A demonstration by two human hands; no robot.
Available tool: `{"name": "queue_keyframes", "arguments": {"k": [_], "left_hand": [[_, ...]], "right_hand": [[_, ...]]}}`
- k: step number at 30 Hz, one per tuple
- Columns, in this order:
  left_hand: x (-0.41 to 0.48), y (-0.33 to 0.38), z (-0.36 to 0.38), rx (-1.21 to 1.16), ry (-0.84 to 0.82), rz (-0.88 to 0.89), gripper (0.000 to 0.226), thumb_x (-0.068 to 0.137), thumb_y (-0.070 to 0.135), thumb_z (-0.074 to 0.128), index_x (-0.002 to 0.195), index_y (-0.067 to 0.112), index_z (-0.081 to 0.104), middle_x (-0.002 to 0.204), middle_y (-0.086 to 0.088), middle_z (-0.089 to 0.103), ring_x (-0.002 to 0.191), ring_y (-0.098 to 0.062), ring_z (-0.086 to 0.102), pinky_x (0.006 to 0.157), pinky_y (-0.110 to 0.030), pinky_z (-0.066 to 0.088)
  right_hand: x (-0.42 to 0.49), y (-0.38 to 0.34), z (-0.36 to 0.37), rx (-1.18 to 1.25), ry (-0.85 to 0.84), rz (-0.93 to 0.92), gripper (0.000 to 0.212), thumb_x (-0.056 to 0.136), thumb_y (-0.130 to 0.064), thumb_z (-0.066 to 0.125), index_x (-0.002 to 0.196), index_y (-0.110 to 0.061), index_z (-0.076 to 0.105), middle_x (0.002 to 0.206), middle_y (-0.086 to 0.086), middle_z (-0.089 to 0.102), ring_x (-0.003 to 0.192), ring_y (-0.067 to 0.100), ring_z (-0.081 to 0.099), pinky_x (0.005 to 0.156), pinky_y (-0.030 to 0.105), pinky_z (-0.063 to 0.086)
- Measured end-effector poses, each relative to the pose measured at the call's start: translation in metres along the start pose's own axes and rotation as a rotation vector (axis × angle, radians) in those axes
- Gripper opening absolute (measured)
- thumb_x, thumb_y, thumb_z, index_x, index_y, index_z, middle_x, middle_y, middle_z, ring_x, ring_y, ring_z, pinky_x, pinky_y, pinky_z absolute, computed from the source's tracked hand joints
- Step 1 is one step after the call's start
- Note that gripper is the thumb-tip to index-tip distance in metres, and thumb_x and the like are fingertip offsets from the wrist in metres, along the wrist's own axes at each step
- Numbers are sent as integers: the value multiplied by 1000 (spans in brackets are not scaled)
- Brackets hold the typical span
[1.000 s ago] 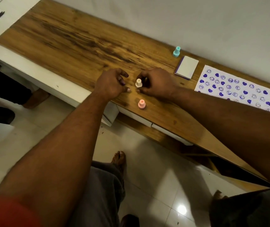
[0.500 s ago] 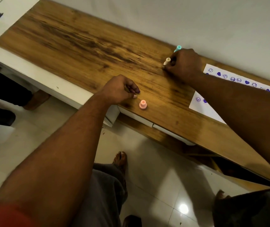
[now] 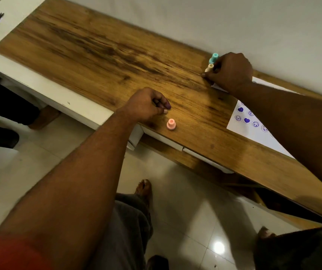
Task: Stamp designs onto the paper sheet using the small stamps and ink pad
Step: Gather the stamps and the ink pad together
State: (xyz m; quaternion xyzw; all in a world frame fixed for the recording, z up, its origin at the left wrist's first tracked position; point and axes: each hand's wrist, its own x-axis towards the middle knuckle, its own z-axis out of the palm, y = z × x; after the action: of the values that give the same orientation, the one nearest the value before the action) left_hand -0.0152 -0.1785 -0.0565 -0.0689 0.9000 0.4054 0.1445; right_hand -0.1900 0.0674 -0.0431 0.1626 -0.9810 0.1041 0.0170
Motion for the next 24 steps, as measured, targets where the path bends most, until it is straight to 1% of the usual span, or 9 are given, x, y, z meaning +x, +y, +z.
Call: {"name": "queue_keyframes", "arguments": {"k": [3,7,10,12,16,19,22,24], "left_hand": [[-1,1,0,-2,4,2,23,87,15,84,91,36,79,96,9,78,91,-4,69,78,-19,49],[-1,3,1,-4,8,-12,21,88,14,84,92,34,79,98,7,78,95,-7,69,82,-23,52],[-1,4,1,-9,7,-10,20,88,13,83,93,32,80,96,9,77,92,-5,69,78,-20,50],[-1,3,1,-9,6,-2,20,89,12,83,94,31,80,97,8,78,91,-5,69,77,-18,48],[-1,2,2,-17,10,4,19,88,12,84,94,30,81,94,6,78,90,-7,69,77,-19,48],[1,0,2,-26,10,-5,21,87,12,84,91,32,80,90,8,77,86,-5,69,78,-20,50],[1,0,2,-27,11,-9,23,86,13,85,87,35,80,87,12,76,81,2,68,74,-16,49],[2,-1,2,-24,16,-4,24,86,13,85,85,36,79,86,12,77,83,1,69,76,-19,52]], "right_hand": [[-1,-1,0,8,6,-3,61,77,-72,72,107,-19,77,98,7,74,94,28,68,71,32,46],[-2,-2,-2,-3,7,3,64,77,-73,71,108,-17,76,99,7,73,94,28,68,73,34,49],[-2,-2,-3,-23,2,-6,64,79,-73,69,106,-15,75,97,8,73,93,28,68,71,34,48],[-1,-3,-3,-33,4,-8,64,79,-73,69,105,-15,75,96,8,72,93,28,68,69,32,45],[1,-5,-1,-45,9,-11,64,79,-73,70,104,-14,75,97,8,72,93,29,68,69,32,44],[2,-7,1,-53,20,-8,65,78,-74,69,102,-14,75,94,8,72,91,28,68,68,33,45],[3,-6,1,-63,26,-2,66,77,-76,68,102,-15,75,93,7,72,91,27,67,67,32,42],[1,-5,1,-65,19,-4,66,76,-77,68,101,-16,76,94,7,71,91,27,67,67,31,40]]}}
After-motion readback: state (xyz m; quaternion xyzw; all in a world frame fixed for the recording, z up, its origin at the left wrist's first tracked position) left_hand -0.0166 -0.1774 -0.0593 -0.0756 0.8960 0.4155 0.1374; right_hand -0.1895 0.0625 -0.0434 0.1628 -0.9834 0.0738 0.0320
